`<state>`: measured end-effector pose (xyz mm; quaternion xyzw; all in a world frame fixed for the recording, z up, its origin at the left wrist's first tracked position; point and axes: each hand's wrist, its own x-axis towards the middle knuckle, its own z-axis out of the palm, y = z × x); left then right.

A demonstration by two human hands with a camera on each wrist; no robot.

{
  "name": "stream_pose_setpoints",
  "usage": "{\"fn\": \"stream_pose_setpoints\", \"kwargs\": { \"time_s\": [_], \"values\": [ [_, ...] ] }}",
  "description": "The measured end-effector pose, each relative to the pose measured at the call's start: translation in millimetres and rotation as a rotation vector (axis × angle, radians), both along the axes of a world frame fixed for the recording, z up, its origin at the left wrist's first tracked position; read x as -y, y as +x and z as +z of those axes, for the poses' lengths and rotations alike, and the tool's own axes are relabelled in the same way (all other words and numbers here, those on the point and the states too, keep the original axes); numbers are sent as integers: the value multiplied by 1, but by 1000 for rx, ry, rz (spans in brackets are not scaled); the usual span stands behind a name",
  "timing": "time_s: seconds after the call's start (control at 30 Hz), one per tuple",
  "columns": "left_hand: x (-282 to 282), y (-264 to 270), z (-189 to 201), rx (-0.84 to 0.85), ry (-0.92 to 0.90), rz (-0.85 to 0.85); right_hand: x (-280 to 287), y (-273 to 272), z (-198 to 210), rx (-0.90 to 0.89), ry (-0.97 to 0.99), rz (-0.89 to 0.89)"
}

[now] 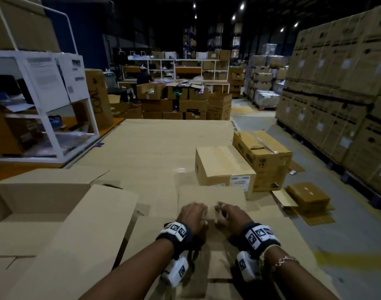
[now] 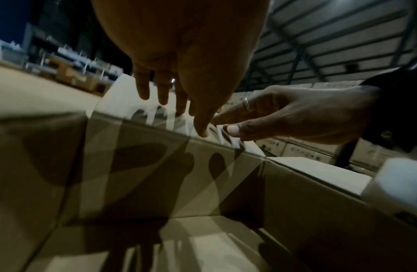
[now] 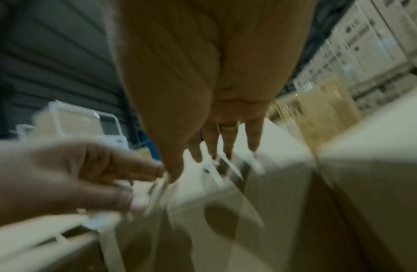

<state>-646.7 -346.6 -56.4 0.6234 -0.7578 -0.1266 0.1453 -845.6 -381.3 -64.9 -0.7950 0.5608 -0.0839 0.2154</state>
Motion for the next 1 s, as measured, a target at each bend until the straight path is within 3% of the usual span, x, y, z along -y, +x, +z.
{"fn": "stream_pose_setpoints", "kwargs": {
  "time_s": [0.13,0.27,0.43,0.63,0.73,1.0],
  "values": [
    [18,2,-36,-207,110,140,1,7,-27,24,-27,-27],
    [20,5,-65,-361,61,221,-2,8,-43,135,-112,-58],
    [15,-2,-65,-363,18,190,-10,14,-49,107,-302,4],
    [16,4,-55,-304,92,236,-9,6,-43,65,-241,-70],
    [24,19,-54,-262,134,255,-8,-13,-44,-40,-294,-133],
    [29,52,-50,-155,158,277,-9,-17,-45,-93,-334,-203]
  ]
}}
